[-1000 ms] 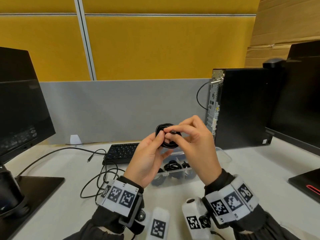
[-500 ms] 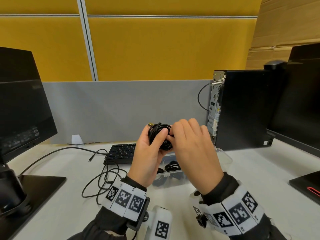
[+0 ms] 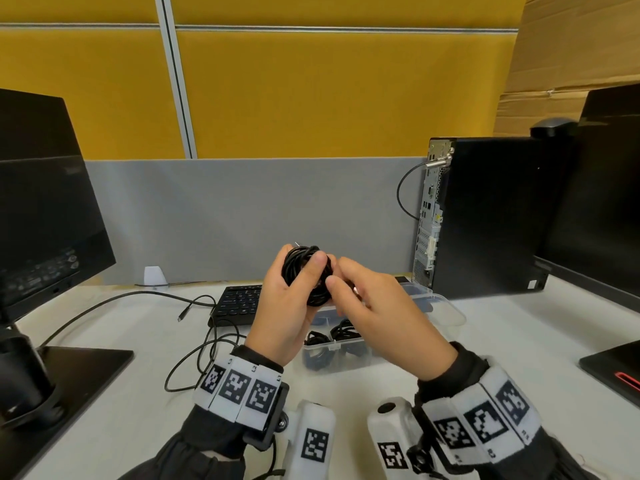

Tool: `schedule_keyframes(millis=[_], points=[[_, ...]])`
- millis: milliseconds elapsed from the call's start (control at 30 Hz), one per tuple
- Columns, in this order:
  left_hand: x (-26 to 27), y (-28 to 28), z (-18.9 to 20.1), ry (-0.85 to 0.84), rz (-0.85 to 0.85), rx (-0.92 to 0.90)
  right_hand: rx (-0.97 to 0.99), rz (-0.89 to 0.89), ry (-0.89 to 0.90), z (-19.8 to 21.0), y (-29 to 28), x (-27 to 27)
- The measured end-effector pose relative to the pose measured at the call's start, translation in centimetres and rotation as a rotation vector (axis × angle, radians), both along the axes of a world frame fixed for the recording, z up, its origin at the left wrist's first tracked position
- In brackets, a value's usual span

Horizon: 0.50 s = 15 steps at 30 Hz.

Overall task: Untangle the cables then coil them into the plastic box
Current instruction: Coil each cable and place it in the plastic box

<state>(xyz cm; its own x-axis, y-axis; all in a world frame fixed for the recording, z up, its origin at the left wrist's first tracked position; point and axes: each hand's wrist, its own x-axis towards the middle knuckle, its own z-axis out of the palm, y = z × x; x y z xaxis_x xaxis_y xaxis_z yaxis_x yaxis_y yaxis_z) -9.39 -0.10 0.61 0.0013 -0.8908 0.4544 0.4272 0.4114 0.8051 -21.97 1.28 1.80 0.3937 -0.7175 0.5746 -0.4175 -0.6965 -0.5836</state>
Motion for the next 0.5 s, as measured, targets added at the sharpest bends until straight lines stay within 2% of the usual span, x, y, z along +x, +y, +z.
schedule_keyframes(millis=[100,200,267,367,500], points=[[0.0,0.2,0.5,0.022,0.017,-0.001,0.102,0.127,-0.060,0.2,-0.4,-0.4],[-0.3,0.3,0.6,0.093,-0.027,0.031,0.190,0.262,-0.066,0.5,-0.6,-1.3],[-0.5,0.2,0.5,0.131,-0.074,0.079,0.237,0.291,-0.051,0.7,-0.5,-1.8],[-0.5,0.1,0.6,0.187,-0.117,0.135,0.226,0.204,-0.035,0.8,-0.6,-1.8],[-0.5,-0.1,0.4,0.068,-0.003,0.049,0.113,0.031,0.018,0.3,-0.5,-0.9]])
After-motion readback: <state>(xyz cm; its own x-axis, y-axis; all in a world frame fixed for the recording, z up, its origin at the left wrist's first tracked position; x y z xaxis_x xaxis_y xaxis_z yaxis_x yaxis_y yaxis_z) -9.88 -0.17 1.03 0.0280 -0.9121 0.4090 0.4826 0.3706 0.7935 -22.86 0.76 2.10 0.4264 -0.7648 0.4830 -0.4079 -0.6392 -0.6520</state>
